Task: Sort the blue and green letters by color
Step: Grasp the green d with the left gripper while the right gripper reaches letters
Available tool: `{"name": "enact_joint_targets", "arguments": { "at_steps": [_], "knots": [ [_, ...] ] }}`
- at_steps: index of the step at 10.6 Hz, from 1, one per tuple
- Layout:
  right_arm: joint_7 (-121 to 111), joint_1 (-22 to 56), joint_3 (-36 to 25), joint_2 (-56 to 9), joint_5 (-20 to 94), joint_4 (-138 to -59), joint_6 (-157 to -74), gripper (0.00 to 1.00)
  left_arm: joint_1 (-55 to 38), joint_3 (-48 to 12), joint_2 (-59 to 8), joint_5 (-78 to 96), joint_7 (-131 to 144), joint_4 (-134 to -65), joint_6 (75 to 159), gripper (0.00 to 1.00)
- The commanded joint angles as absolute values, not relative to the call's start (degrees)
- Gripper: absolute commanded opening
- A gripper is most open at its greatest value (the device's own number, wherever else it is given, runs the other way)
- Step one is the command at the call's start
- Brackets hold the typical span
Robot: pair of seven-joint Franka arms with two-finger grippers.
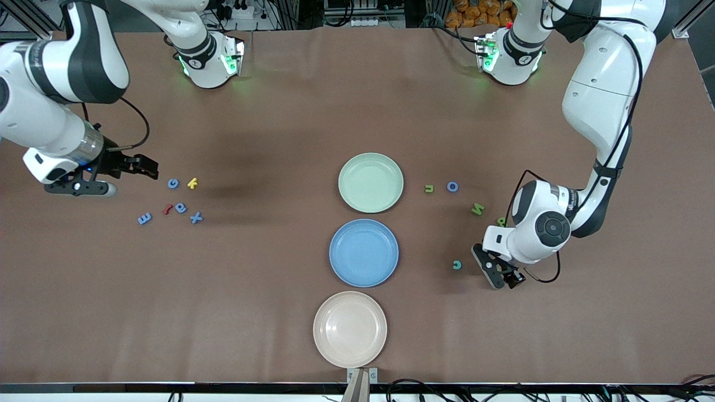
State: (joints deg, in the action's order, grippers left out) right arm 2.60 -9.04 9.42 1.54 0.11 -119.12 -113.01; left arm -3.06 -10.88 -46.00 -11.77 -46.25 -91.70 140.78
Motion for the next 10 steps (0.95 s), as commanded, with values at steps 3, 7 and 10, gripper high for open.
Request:
{"name": "enact_joint_targets", "arguments": {
  "at_steps": [3, 7, 10],
  "knots": [
    [2.11, -6.94, 9.31, -2.80, 0.35, -126.56, -126.55, 0.97, -3.43, -10.72, -47.72, -12.39, -47.81, -89.65, 142.21, 1.00],
    [-6.24, -6.59, 9.40, -5.97, 0.18, -126.74, -129.10, 0.93, -2.03, -10.72, -47.81, -12.04, -50.10, -89.65, 142.82, 0.50],
    [-8.96, -6.33, 9.40, -10.80, 0.09, -126.65, -133.05, 0.85, -1.85, -10.81, -47.81, -12.04, -50.10, -89.74, 142.91, 0.30]
  ]
}}
